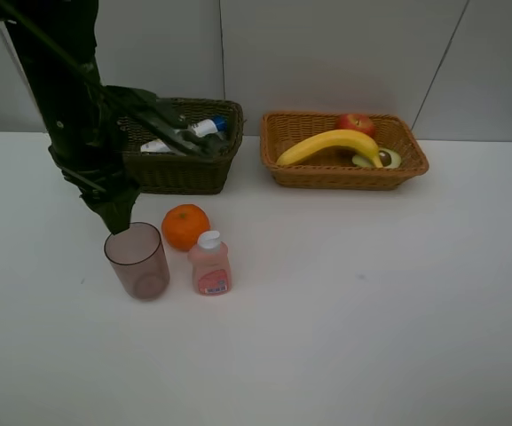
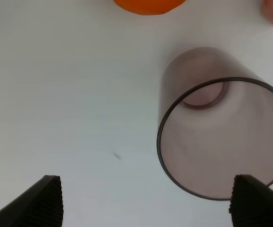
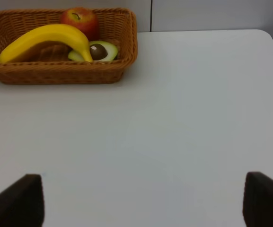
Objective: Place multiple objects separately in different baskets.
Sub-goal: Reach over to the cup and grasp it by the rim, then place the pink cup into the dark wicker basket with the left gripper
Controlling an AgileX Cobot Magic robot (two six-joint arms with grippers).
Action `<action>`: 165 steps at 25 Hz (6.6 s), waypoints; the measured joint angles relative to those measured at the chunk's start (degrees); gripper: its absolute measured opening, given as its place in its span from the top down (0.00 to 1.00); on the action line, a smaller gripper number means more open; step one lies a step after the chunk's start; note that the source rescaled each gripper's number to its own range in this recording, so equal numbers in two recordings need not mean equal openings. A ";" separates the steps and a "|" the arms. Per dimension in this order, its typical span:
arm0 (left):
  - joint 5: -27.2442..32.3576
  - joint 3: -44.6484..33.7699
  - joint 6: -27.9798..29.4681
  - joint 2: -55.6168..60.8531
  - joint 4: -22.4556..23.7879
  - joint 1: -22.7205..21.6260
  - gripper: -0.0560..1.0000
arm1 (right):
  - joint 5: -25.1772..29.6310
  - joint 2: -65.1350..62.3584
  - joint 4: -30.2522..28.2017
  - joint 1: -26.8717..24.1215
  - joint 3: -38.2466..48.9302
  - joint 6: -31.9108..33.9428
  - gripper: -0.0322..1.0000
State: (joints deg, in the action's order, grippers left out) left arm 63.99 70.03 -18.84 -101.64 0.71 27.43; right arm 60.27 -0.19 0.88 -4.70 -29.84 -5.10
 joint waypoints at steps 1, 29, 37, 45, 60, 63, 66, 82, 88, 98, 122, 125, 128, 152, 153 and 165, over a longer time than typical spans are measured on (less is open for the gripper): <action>-1.17 -0.94 0.00 0.00 -0.07 0.00 0.06 | 0.00 0.00 0.00 0.00 0.00 0.00 0.18; -12.71 -5.01 0.28 -7.06 -1.71 0.00 0.36 | 0.00 0.00 -0.05 0.00 0.00 0.00 0.18; -12.71 -5.01 0.46 -7.16 -2.28 0.00 0.95 | 0.00 0.00 0.00 0.00 0.00 0.00 0.18; -12.62 -5.01 0.86 -7.16 -2.44 0.00 0.95 | 0.00 0.00 0.00 0.00 0.00 0.00 0.18; -5.81 -2.61 2.06 -6.36 -2.51 0.00 0.95 | 0.00 0.00 -0.07 0.00 0.00 0.00 0.18; -2.31 -0.49 2.76 -6.36 -2.04 0.00 0.95 | 0.00 0.00 -0.07 0.00 0.00 0.00 0.18; 1.39 2.18 3.49 -6.36 -1.11 0.00 0.95 | 0.00 0.00 -0.07 0.00 0.00 0.00 0.18; 5.41 16.90 3.85 -6.36 2.91 -1.27 0.95 | 0.00 0.00 0.00 0.00 0.00 0.00 0.18; 5.52 22.11 3.85 -6.36 3.11 -4.30 0.95 | 0.00 0.00 0.00 0.00 0.00 0.00 0.18; 5.57 28.97 3.65 -6.36 7.63 -10.29 0.95 | 0.00 0.00 0.00 0.00 0.00 0.00 0.18; -17.02 29.10 3.44 -20.20 20.29 -12.44 0.95 | 0.00 0.00 -0.06 0.00 0.00 0.00 0.18; -18.47 29.10 3.44 -21.67 20.81 -12.48 0.95 | 0.00 0.00 -0.06 0.00 0.00 0.00 0.18; -18.96 29.10 3.44 -22.69 21.06 -12.67 0.95 | 0.00 0.00 -0.02 0.00 0.00 0.00 0.18; -20.01 29.10 1.76 -23.32 21.48 -15.39 0.83 | 0.00 0.00 -0.02 0.00 0.00 0.00 0.18; -20.01 29.10 1.76 -23.32 21.48 -15.39 0.74 | 0.00 0.00 -0.02 0.00 0.00 0.00 0.18; -20.25 29.10 -0.85 -23.32 21.42 -15.39 0.01 | 0.00 0.00 -0.02 0.00 0.00 0.00 0.18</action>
State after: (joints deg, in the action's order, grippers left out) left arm 43.74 99.13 -19.69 -124.96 22.13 12.03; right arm 60.27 -0.19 0.86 -4.70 -29.84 -5.10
